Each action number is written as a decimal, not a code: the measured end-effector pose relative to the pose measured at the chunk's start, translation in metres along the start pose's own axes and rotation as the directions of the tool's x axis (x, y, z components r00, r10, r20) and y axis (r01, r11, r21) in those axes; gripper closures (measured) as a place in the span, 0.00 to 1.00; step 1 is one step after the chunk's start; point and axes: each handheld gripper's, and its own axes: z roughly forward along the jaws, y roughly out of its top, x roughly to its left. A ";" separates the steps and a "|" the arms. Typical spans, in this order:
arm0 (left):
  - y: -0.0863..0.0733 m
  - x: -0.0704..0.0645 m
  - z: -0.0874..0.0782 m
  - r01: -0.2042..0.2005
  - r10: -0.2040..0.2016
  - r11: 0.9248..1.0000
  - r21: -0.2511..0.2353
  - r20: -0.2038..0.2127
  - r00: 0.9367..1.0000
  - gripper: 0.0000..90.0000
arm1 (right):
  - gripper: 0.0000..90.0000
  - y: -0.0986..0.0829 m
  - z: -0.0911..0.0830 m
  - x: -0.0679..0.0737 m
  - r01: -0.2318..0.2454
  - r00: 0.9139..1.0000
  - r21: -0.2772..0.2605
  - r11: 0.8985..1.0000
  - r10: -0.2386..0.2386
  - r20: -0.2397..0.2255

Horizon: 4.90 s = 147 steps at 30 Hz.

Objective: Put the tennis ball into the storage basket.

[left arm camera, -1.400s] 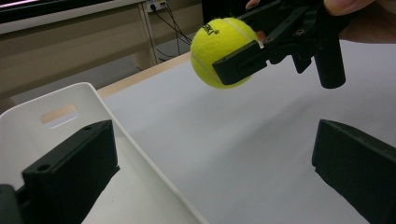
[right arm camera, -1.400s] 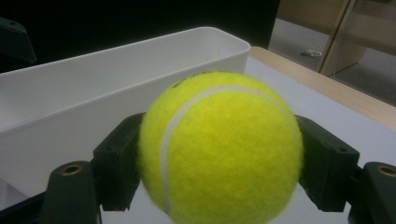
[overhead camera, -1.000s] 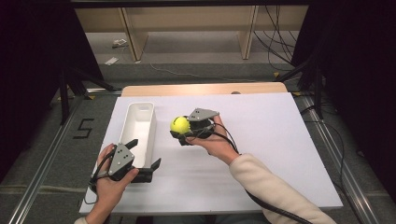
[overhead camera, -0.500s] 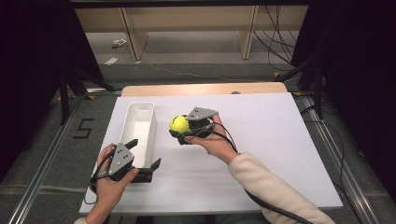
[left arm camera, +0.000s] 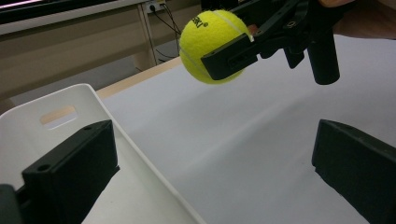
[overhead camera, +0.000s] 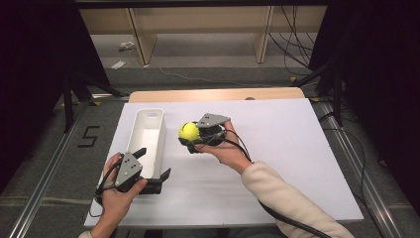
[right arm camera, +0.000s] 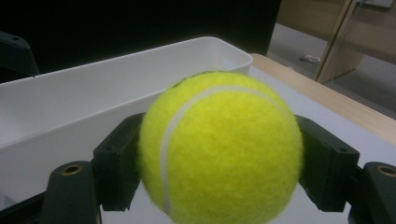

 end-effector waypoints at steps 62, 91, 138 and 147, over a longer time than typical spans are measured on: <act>0.000 0.000 0.000 0.001 -0.001 1.000 0.001 0.000 1.000 0.00 | 0.29 0.025 0.017 0.007 0.028 1.000 -0.002 1.000 -0.028 -0.013; 0.000 0.001 0.000 -0.009 0.009 1.000 -0.001 0.007 1.000 0.00 | 0.29 0.036 0.027 0.011 0.051 0.998 -0.004 0.999 -0.051 -0.020; -0.003 -0.023 0.000 0.326 -0.326 0.945 -0.004 0.011 0.945 0.00 | 0.29 0.050 0.041 0.019 0.067 0.997 -0.002 0.998 -0.067 -0.036; -0.003 -0.023 0.000 0.327 -0.327 0.945 -0.005 0.011 0.945 0.00 | 0.29 0.052 0.043 0.020 0.070 0.997 0.000 0.998 -0.070 -0.039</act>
